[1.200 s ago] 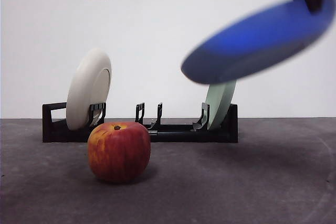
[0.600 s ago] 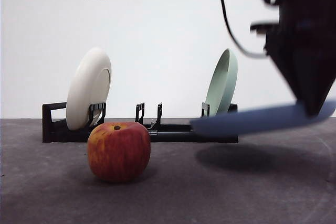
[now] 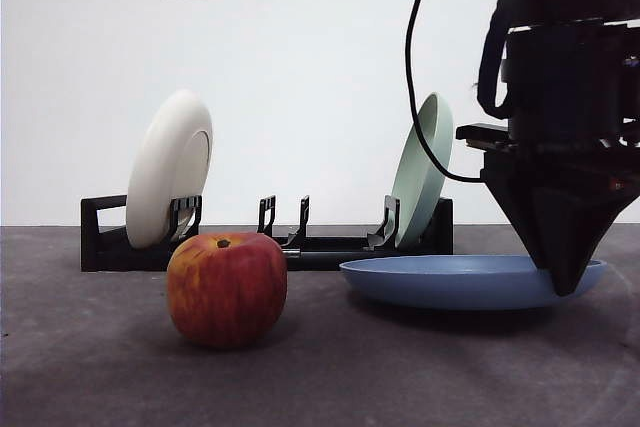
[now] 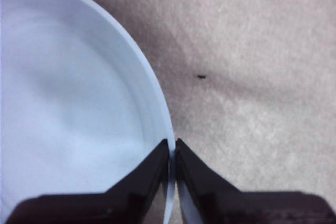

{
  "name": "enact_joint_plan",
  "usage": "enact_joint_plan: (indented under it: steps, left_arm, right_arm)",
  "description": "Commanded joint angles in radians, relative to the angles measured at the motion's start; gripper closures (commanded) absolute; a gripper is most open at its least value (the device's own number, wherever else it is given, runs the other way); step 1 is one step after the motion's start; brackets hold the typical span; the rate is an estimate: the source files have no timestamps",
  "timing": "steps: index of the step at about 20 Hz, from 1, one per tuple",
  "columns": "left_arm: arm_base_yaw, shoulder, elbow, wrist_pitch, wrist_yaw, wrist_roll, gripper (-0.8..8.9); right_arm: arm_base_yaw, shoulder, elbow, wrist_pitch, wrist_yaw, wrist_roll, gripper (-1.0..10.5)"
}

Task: Take the blue plate from the plate rack,put the plate on the table,take the apple from the table,put the apple in the plate

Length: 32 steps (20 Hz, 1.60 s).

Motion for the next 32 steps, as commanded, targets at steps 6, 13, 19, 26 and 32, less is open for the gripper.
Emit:
enact_joint_plan:
  steps: [6,13,19,26,32]
  left_arm:
    - [-0.039,0.075,-0.003,0.034,0.071,-0.032,8.20]
    - [-0.025,0.078,-0.002,0.016,0.068,-0.080,7.46]
    - [-0.023,0.027,-0.002,-0.008,0.065,-0.081,4.27]
    - [-0.024,-0.269,-0.002,-0.063,0.074,-0.126,4.38]
    - [-0.023,-0.630,-0.002,-0.144,0.071,-0.140,8.28]
  right_arm:
    - [0.000,-0.002,0.005,0.017,-0.032,0.034,9.5]
    - [0.000,-0.002,0.005,0.014,-0.055,0.058,9.5]
    - [0.000,-0.002,0.005,0.024,-0.093,0.069,9.5]
    - [0.001,-0.002,0.005,0.032,-0.101,0.070,9.5]
    - [0.002,-0.002,0.005,0.031,-0.478,-0.132,9.5]
